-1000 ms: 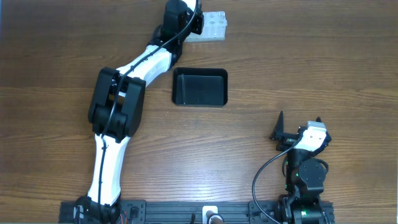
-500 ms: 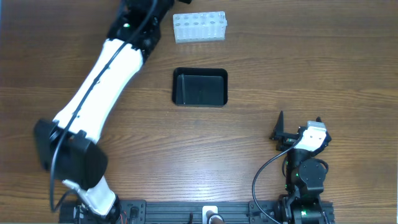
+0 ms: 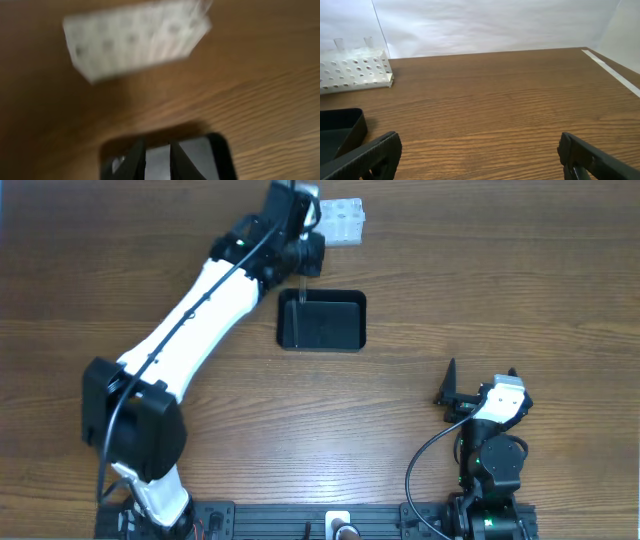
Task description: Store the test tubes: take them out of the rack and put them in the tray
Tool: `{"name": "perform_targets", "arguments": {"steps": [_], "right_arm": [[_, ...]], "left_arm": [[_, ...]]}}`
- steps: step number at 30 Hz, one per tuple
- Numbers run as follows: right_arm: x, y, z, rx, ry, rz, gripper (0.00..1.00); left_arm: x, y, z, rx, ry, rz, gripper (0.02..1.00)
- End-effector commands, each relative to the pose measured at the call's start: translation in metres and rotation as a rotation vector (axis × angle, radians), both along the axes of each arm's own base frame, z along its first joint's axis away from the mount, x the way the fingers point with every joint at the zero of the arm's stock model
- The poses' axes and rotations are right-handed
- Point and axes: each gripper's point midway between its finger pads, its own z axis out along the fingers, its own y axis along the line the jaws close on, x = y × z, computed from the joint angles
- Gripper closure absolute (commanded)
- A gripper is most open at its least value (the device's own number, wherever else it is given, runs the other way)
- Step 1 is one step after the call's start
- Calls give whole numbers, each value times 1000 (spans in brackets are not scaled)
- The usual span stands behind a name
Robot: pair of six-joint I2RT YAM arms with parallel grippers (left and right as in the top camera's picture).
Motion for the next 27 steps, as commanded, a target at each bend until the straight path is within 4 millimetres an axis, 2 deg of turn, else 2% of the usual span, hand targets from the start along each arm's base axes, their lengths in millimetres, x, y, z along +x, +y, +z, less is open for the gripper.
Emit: {"name": "perform_targets", "arguments": {"steps": [1,8,27], "right_arm": [[0,1,-2,0,2,5,7],[0,1,-2,0,2,6,9],[0,1,-2,0,2,6,7]], "left_arm": [[-5,8,-42,-3,99,103,923],[0,2,-75,9,133,96,910],[-8,-4,-114,43,207,78,886]]}}
